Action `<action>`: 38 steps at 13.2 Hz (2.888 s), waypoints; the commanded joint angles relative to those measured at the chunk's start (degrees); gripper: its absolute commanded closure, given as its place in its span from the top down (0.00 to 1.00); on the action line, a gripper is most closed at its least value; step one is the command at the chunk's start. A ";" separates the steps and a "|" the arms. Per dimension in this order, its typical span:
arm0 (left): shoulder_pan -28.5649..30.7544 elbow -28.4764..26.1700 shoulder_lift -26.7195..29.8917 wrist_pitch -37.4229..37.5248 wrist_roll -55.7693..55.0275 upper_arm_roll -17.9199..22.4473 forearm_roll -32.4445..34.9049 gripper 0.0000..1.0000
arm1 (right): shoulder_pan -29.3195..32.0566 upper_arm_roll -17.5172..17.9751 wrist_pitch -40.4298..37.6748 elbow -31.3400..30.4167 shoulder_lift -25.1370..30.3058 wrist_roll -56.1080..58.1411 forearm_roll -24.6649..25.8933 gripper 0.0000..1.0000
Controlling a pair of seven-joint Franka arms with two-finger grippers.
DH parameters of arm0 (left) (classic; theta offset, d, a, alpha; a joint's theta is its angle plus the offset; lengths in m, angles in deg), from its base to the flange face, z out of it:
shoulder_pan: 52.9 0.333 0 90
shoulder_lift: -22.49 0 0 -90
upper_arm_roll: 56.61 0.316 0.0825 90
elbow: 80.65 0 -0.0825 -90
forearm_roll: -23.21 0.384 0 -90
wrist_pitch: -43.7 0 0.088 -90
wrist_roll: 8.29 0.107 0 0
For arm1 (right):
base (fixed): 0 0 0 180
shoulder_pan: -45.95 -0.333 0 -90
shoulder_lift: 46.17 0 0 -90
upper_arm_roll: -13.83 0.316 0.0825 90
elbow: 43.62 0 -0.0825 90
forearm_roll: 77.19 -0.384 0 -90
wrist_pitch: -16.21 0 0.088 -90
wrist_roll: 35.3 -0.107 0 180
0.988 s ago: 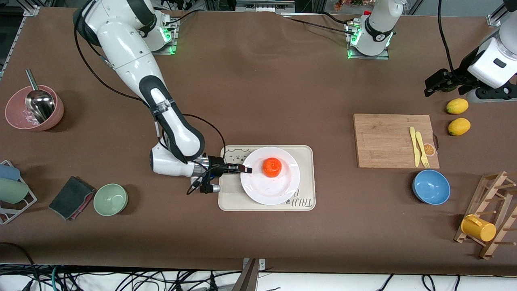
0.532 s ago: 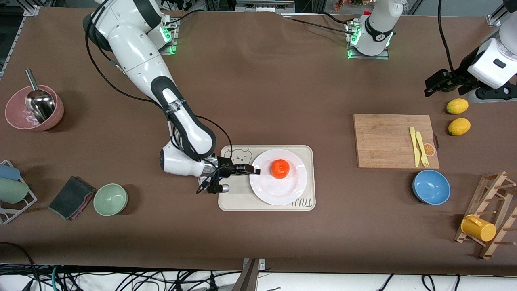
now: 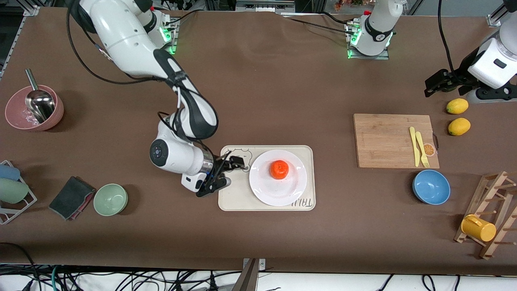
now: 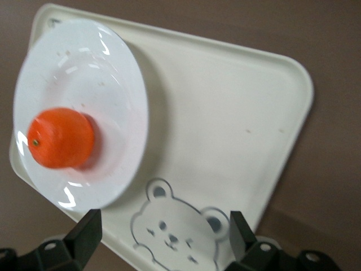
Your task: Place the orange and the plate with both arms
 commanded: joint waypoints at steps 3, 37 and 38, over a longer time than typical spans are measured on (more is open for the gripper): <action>0.16 1.63 -0.60 1.13 0.95 -0.12 -0.48 1.00 | 0.00 -9.08 -21.30 -4.74 13.38 -0.04 16.68 1.00; -0.46 2.24 -0.69 0.96 0.52 -0.12 -0.56 1.00 | 18.98 -11.21 -36.90 -19.86 49.27 0.84 17.84 1.00; -0.54 2.24 -0.60 0.96 0.51 -0.21 -0.56 1.00 | 18.98 -11.21 -36.90 -19.86 49.18 0.84 17.58 1.00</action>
